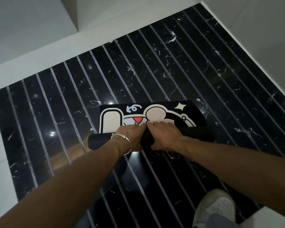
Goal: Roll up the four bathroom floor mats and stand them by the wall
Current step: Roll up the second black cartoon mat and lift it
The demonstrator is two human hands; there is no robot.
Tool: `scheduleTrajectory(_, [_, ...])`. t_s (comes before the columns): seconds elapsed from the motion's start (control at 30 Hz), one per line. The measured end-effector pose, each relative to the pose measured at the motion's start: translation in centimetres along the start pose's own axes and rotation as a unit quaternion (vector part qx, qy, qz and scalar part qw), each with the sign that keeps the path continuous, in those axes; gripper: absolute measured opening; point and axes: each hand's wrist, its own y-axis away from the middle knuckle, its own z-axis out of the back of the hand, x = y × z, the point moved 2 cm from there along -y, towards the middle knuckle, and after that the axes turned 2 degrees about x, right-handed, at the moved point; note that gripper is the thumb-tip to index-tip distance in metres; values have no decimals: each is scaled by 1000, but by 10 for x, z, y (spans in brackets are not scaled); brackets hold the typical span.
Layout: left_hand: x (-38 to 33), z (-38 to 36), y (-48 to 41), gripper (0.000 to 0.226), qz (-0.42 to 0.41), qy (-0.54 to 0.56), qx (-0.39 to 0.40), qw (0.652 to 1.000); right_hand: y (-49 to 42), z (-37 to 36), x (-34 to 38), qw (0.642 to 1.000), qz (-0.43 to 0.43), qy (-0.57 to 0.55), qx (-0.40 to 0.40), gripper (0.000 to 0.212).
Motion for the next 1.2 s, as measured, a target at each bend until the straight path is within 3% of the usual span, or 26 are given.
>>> scheduleTrajectory(0.13, [-5, -4, 3, 58, 2, -57, -58, 997, -7, 8, -10, 992, 5, -86, 90, 53])
scheduleTrajectory(0.2, [-5, 0, 1, 56, 0, -47, -35, 998, -1, 8, -10, 994, 1, -86, 64, 54])
scheduleTrajectory(0.3, [-2, 6, -2, 56, -2, 22, 37, 999, 9, 1, -1, 1000, 19, 17, -13, 61])
scheduleTrajectory(0.37, [-3, 6, -1, 54, -1, 33, 44, 998, 10, -2, 2, 999, 15, 37, -20, 64])
scheduleTrajectory(0.57, [-3, 2, 3, 57, -9, -15, -62, 998, -7, 16, -8, 995, -2, -57, 83, 61])
scheduleTrajectory(0.77, [-2, 12, -3, 54, 7, 25, 12, 1000, 6, 4, 0, 997, 17, 61, -44, 58])
scheduleTrajectory(0.87, [-5, 5, 1, 54, 5, 15, -23, 1000, 1, 7, -4, 999, 9, 40, 0, 60])
scheduleTrajectory(1.0, [-6, -4, 3, 54, -19, -70, -88, 993, -7, 16, -9, 991, 18, -74, 109, 54])
scheduleTrajectory(1.07, [-4, -2, 1, 55, -18, -65, -65, 996, -3, 13, -8, 993, 11, -87, 78, 54])
scheduleTrajectory(1.2, [1, 4, -3, 56, 0, 36, 28, 999, 7, -2, 0, 997, 27, 59, -40, 61])
